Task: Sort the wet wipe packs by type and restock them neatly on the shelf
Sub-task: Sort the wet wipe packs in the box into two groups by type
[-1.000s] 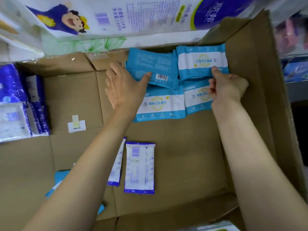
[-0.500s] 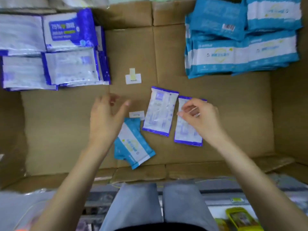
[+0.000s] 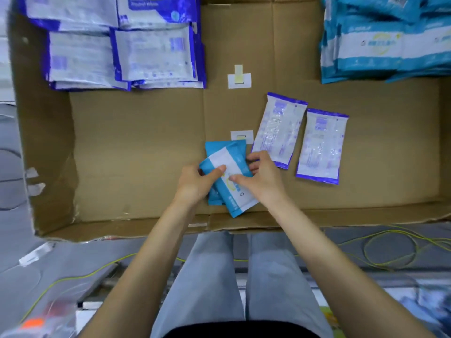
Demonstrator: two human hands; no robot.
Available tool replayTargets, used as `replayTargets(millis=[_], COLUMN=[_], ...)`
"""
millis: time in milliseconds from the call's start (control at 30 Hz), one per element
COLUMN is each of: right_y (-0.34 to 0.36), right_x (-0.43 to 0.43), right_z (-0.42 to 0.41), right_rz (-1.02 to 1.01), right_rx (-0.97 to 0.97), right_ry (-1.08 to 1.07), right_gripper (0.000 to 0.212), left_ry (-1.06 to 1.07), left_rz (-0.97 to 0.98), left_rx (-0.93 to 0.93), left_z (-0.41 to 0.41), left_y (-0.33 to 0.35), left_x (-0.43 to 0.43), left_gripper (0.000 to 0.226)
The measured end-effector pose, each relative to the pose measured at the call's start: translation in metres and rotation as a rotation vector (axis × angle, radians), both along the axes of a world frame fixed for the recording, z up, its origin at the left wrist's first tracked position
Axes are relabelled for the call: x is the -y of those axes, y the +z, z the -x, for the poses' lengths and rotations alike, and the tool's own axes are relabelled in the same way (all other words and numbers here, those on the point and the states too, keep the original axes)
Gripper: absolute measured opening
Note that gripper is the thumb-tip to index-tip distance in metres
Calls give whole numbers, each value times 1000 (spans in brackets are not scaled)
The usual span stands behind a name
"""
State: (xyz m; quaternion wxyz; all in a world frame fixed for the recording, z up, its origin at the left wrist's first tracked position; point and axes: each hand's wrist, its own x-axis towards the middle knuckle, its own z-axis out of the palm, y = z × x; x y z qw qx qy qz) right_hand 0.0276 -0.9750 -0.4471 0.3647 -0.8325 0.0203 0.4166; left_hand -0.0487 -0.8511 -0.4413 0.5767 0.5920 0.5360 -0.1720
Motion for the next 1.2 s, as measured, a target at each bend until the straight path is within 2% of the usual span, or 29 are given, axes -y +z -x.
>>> replayTargets(millis=[100,167,300,400,600,767,867,933,1100,1200], right_y=[6,17,40,55,79,88,92,91,81,71], right_x=[6,13,26,39,84,129,154,168,186,185], right_z=[-1,-2,-18,-43,-123,-178,-210,-229,-268,-286], right_rz=[-134,-253,-410,-469,-524,-634,-657,-647,-621,-584], right_rx=[-190,-263,-326,-304,-176,-192,-224,-234,-209,-113], right_ry=[-163,-225,-332,-466,-829,-1105,-1257,-1307,-1260,-1202], right_gripper=[34,23,18,16,13,24,24,27,23,18], left_ry=[13,18,-1,-57,36,82,149,173,226,193], left_rz=[84,97,213,208,101,38,76,148,333,256], left_rx=[98,186,278,324,387,428,445,456,436,401], left_z=[2,-1,-17,-35,-99,-158,-195,-218,-258,-273], left_y=[10,20,45,58,79,93,99,100,79,61], left_x=[-2,-2,-4,-4,5,21,35,48,85,104], left_gripper=[11,15,27,25,14,8,28,33,38,35])
